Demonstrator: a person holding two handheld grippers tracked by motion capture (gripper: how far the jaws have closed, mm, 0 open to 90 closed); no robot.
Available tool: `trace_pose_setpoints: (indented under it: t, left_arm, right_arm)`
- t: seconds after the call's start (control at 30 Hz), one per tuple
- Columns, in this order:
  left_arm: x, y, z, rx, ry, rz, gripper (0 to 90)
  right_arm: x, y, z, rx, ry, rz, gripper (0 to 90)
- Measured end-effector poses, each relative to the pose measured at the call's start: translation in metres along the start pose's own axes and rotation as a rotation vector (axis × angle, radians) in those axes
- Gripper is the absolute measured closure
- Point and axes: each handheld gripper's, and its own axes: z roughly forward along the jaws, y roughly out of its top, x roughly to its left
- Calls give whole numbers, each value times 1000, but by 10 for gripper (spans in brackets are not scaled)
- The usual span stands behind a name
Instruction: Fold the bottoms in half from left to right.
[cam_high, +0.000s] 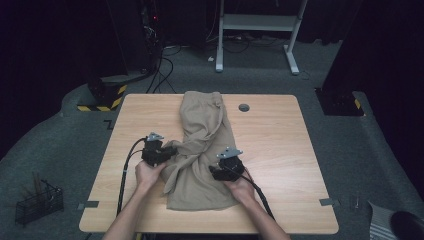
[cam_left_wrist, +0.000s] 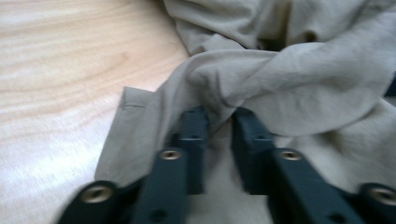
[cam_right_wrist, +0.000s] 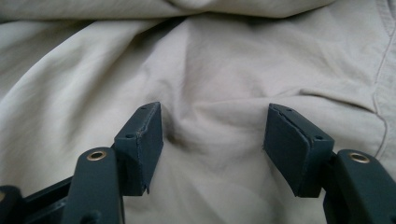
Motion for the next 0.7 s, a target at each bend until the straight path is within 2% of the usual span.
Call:
trace_pose_setpoints:
  t: [0.07, 0.13, 0.2, 0.33, 0.43, 0.5, 0.57, 0.6, 0.63, 0.7]
  left_arm:
    - [1, 4, -3, -35, -10, -11, 878]
    - [1, 7, -12, -90, -28, -28, 891]
    - [-4, 10, -24, -132, -53, -15, 893]
    - [-28, 11, -45, -179, -119, 60, 894]
    - [-54, 4, -47, -149, -178, 146, 894]
    - [-72, -3, -41, -90, -217, 204, 893]
    - [-87, -12, -32, -35, -218, 262, 886]
    - [-91, -15, -28, -18, -217, 281, 873]
    - [-94, -18, -25, -7, -223, 284, 855]
    - [-94, -20, -21, 2, -226, 270, 822]
  right_arm:
    - [-2, 4, 5, 2, -16, 15, 372]
    - [-5, 8, 9, 2, -35, 33, 372]
    - [-7, 12, 13, 2, -53, 53, 372]
    - [-10, 20, 22, 2, -79, 74, 372]
    - [-12, 24, 26, 3, -82, 81, 371]
    - [-12, 24, 26, 5, -78, 83, 370]
    - [-13, 22, 24, 4, -72, 75, 370]
    - [-13, 21, 22, 7, -73, 75, 371]
    - [-13, 19, 19, 7, -77, 75, 377]
    - [-15, 13, 11, -5, -83, 69, 387]
